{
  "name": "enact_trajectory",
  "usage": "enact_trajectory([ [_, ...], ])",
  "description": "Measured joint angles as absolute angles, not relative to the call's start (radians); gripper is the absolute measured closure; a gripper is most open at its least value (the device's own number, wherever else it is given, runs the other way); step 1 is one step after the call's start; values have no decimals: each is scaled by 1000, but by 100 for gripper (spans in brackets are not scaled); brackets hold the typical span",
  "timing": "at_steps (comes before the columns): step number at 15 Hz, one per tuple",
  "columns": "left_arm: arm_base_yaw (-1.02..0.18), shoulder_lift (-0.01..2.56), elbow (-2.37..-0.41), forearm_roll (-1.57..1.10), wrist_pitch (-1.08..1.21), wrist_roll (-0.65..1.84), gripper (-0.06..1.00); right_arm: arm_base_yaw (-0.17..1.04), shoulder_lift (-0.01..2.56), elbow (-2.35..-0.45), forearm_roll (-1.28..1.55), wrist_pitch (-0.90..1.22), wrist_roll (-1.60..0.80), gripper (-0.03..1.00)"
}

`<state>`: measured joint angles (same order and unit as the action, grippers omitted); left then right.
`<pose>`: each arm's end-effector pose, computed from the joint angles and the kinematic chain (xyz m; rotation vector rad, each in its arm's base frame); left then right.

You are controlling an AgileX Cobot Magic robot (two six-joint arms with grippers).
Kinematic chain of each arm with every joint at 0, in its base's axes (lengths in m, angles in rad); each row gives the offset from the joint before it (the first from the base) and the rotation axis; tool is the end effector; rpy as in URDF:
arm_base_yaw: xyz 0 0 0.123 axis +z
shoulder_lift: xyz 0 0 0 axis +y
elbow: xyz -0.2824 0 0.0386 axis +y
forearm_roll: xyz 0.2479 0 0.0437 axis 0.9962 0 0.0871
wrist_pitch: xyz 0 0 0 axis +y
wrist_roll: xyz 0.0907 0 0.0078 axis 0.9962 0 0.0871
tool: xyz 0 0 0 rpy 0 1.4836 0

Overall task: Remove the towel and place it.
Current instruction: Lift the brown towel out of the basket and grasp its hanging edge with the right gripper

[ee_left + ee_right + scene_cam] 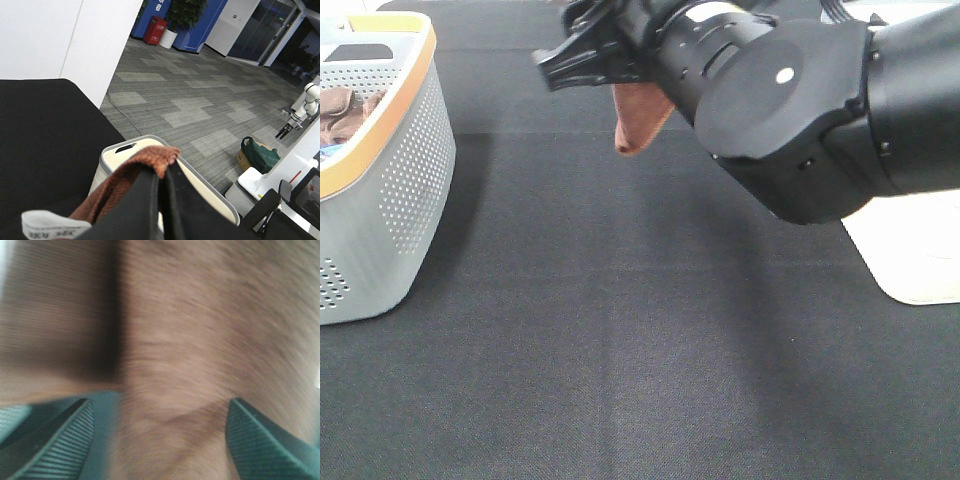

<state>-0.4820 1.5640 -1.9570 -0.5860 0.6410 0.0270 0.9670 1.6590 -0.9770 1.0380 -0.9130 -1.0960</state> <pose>0.2825 -0.1818 0.5343 0.2882 1.7153 -0.9843 0.2497 0.2529 0.2776 -0.4052 1.5280 -0.0662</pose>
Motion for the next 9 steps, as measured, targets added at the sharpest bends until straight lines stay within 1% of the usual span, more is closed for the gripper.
enact_trajectory([
  [1, -482, 1564, -1957, -586, 641, 31, 94, 967, 1659, -977, 1092, -937, -1146, 25],
  [3, -482, 1564, -1957, -587, 642, 31, 94, 967, 1659, -977, 1108, -943, -1190, 25],
  [6, -482, 1564, -1957, -599, 651, 32, 94, 967, 1659, -977, 1109, -943, -1207, 26],
  [7, -482, 1564, -1957, -603, 659, 32, 94, 967, 1659, -977, 1110, -944, -1210, 29],
  [8, -482, 1564, -1957, -603, 662, 32, 94, 967, 1659, -977, 1115, -947, -1223, 35],
  [9, -482, 1564, -1957, -588, 662, 32, 94, 967, 1659, -977, 1124, -949, -1251, 44],
])
